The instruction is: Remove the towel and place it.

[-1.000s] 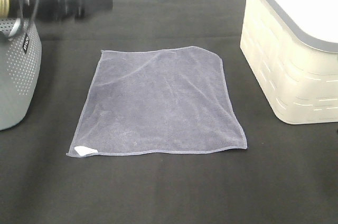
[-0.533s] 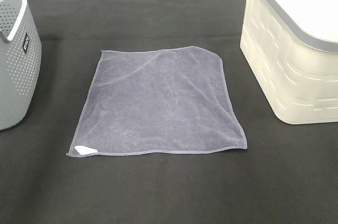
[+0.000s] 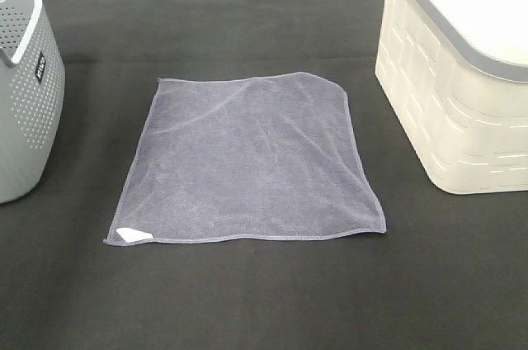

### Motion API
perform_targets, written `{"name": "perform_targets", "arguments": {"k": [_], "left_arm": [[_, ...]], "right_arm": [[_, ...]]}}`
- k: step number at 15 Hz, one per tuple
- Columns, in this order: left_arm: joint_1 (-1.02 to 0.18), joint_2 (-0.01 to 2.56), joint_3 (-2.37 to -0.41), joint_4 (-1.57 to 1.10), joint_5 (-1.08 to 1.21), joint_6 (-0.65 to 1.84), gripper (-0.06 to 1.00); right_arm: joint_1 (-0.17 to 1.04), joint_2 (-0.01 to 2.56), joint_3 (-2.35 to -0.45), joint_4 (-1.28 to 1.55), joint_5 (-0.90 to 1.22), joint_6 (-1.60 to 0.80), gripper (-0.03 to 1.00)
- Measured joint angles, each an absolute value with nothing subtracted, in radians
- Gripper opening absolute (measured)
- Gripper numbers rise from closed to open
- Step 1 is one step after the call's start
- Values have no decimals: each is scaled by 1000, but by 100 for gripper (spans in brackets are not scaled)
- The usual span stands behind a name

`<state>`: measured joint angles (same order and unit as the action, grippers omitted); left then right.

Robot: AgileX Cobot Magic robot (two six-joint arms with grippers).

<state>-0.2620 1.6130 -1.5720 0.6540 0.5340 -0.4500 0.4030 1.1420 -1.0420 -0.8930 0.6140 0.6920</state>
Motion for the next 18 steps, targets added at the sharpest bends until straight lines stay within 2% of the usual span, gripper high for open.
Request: {"name": "perform_targets", "arguments": {"k": [2, 4, 5, 7, 12, 16, 18], "left_arm": [[-254, 1639, -1708, 414, 672, -185, 72], [-196, 1697, -1877, 246, 855, -66, 71], [-177, 1707, -1905, 218, 893, -54, 71], [-88, 1726, -1983, 111, 1030, -29, 71], [-11, 1709, -2000, 0, 1207, -29, 71], [-11, 1604, -1963, 21, 1212, -29, 71], [-11, 1509, -1882, 52, 1212, -42, 71]], "right_arm": [[403, 1285, -1215, -823, 612, 702, 74], [403, 1455, -1462, -639, 617, 585, 73], [403, 1483, -1506, -607, 625, 552, 73], [403, 1647, -1799, -449, 777, 375, 73], [378, 1897, -2248, -254, 1166, 170, 73], [302, 1889, -2287, -150, 1214, 129, 73], [294, 1784, -2157, -147, 1217, 123, 73]]}}
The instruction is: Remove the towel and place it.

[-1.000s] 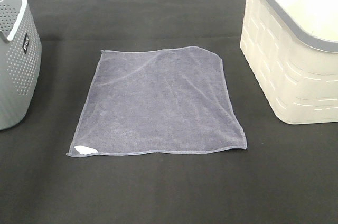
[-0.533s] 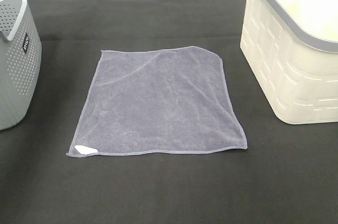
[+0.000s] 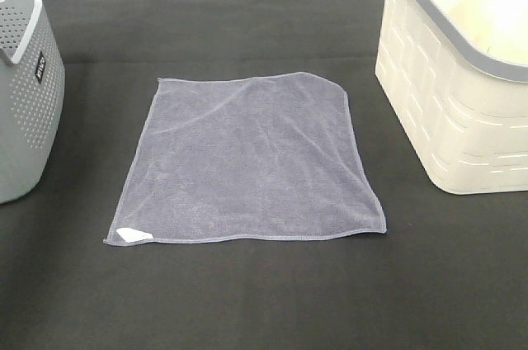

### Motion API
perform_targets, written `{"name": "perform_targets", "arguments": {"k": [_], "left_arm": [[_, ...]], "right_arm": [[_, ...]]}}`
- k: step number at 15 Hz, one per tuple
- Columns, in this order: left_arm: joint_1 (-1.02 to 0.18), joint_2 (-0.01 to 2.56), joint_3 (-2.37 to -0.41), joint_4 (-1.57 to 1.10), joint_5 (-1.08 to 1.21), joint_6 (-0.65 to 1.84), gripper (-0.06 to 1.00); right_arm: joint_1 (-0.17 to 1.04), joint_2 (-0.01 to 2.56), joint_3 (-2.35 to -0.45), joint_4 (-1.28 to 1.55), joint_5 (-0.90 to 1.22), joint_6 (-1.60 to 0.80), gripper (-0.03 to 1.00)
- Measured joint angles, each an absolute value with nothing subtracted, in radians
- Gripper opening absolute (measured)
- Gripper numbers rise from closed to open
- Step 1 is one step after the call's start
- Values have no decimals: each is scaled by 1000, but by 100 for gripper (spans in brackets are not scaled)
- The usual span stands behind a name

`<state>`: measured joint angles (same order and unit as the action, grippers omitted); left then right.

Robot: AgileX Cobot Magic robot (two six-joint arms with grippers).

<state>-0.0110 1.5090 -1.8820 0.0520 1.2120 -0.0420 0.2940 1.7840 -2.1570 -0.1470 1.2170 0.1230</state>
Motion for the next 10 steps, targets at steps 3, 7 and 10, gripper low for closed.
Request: {"name": "perform_targets", "arguments": {"k": [3, 7, 10], "left_arm": [[-11, 1301, -1666, 60, 1214, -56, 71], [-11, 964, -1347, 60, 1215, -56, 71], [-11, 719, -1142, 61, 1217, -56, 71]], "right_arm": [[294, 1555, -1867, -155, 1219, 116, 73], [294, 1216, -1437, -180, 1214, 97, 72], [294, 961, -1186, -180, 1159, 100, 73]]}}
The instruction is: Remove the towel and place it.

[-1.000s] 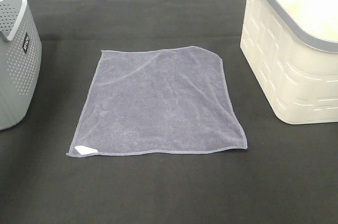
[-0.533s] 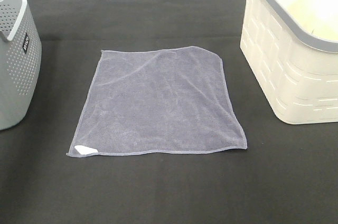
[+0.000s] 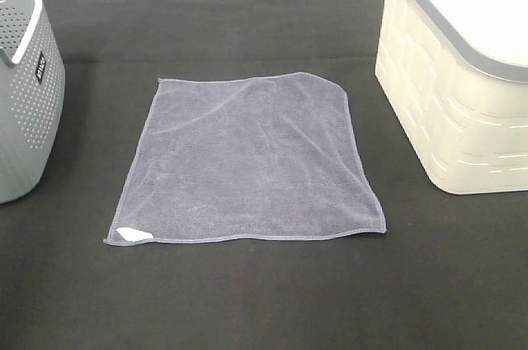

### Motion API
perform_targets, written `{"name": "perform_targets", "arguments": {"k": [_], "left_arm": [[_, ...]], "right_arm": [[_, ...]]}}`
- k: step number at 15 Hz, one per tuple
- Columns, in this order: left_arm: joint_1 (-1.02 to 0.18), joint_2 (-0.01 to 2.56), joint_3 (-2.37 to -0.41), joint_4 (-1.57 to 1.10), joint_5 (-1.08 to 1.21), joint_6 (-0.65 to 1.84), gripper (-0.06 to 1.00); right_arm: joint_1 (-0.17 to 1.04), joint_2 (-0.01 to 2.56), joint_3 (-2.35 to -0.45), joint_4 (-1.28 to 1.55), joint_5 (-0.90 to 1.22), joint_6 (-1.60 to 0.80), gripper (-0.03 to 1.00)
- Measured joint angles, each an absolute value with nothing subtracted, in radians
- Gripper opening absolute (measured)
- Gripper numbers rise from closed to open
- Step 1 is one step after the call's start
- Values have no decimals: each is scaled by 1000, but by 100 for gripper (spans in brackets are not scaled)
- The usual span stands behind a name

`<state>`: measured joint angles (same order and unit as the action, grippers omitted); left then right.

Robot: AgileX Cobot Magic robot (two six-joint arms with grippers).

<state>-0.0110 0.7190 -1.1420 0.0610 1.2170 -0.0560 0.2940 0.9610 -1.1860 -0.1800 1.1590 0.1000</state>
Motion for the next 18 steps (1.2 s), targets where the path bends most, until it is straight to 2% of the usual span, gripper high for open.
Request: {"name": "perform_targets", "arguments": {"k": [7, 14, 18], "left_arm": [[-11, 303, -768, 49, 1218, -56, 71], [-11, 18, -672, 34, 1219, -56, 71], [-11, -6, -623, 13, 1220, -56, 75]], "right_arm": [[294, 536, -852, -182, 1126, 93, 73], [294, 228, -648, -186, 1072, 62, 73], [294, 100, -619, -162, 1072, 52, 73]]}}
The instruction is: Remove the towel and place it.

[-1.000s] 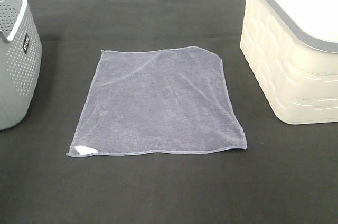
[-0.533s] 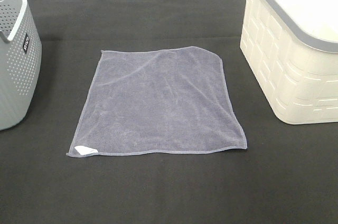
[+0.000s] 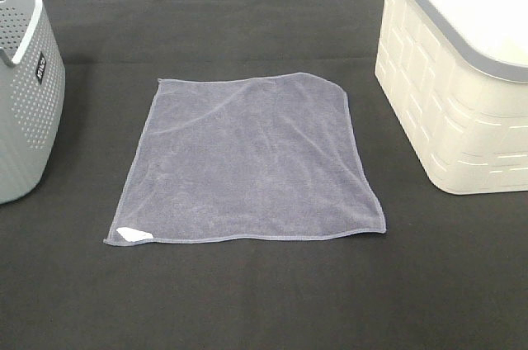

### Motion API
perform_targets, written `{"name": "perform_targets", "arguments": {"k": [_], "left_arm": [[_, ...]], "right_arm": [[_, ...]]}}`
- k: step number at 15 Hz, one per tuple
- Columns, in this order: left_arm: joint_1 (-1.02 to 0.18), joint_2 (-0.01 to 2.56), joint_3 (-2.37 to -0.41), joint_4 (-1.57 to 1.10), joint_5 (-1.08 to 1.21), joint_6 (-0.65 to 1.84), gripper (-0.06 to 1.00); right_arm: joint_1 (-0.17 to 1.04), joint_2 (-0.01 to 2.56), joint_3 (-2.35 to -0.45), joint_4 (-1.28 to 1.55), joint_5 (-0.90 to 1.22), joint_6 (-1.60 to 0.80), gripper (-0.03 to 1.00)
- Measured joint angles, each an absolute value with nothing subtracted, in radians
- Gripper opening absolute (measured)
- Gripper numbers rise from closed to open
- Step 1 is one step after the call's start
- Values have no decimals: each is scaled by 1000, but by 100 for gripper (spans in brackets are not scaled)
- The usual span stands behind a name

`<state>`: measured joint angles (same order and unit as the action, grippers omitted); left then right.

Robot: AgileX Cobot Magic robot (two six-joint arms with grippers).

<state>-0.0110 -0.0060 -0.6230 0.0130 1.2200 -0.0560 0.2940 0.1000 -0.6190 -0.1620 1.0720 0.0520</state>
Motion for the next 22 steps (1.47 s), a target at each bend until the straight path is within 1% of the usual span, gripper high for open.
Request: {"name": "perform_targets", "arguments": {"k": [3, 9, 14, 22], "left_arm": [[-11, -6, -562, 0, 1212, -56, 80], [-11, -6, -524, 0, 1073, -56, 80], [-11, -6, -519, -22, 1049, -36, 80], [-11, -6, -509, -35, 1048, -11, 80]], "right_arm": [[294, 15, -583, -126, 1079, 44, 72], [294, -4, -543, -84, 1150, 44, 71], [294, -4, -505, -72, 1072, 43, 70], [294, -4, -500, -64, 1060, -29, 70]]}}
